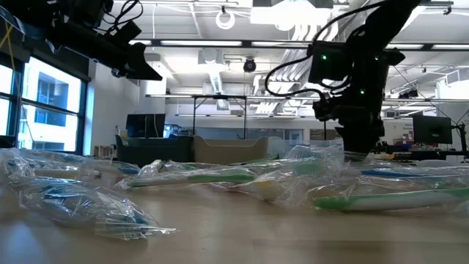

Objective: Pick & Place Toothbrushes
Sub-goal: Put the orange toothbrush into the dark blue bin

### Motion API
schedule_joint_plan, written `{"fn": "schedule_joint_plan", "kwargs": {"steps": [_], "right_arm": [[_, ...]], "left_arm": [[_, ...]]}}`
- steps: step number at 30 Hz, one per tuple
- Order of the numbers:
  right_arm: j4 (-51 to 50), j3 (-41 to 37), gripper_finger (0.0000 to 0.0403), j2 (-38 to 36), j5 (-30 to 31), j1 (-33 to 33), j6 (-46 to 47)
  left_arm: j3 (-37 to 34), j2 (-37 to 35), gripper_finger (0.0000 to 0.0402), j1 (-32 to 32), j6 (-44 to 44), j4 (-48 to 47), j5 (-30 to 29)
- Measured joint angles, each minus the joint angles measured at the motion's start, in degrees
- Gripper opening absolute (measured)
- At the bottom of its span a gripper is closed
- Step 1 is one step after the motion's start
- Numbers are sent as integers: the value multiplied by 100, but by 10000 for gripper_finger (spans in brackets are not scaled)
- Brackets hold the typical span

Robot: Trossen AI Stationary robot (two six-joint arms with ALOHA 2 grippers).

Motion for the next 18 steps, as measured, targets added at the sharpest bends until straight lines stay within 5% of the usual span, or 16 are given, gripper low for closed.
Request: {"fn": "schedule_joint_plan", "kwargs": {"steps": [11,18], "right_arm": [[186,-319,140,-33,163,13,258],[286,-334,91,-24,220,11,254]], "left_arm": [[0,0,0,1,0,2,4],[0,-1,0,1,0,2,7]]}}
